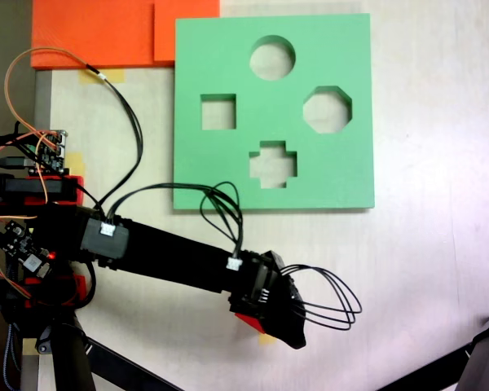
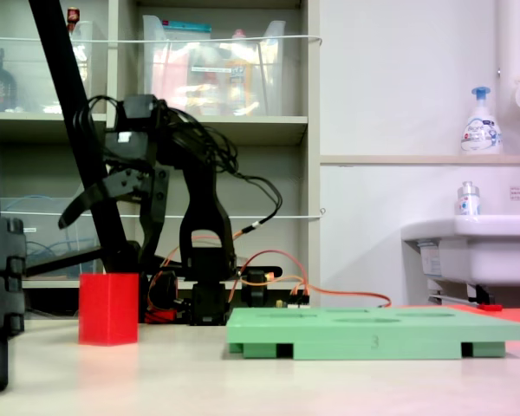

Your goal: Put the square block into the corresponding hole

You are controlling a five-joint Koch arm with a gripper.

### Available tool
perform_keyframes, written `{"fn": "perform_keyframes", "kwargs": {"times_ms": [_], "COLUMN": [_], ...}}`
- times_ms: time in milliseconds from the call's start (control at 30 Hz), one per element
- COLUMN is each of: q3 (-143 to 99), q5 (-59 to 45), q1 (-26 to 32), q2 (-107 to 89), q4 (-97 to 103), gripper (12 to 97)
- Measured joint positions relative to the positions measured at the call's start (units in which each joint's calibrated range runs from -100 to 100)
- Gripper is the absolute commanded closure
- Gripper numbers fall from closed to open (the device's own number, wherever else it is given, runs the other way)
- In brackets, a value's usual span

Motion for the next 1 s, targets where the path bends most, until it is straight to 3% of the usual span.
{"fn": "perform_keyframes", "kwargs": {"times_ms": [200,333,700,1000], "q3": [-3.1,-7.6,-15.6,-18.4], "q5": [-2.6,-2.8,-5.3,-8.8], "q1": [-0.1,0.0,-0.1,-1.0], "q2": [-1.1,-5.5,-12.4,-7.5], "q4": [0.0,0.0,0.0,0.0], "gripper": [39.2,48.6,47.3,39.3]}}
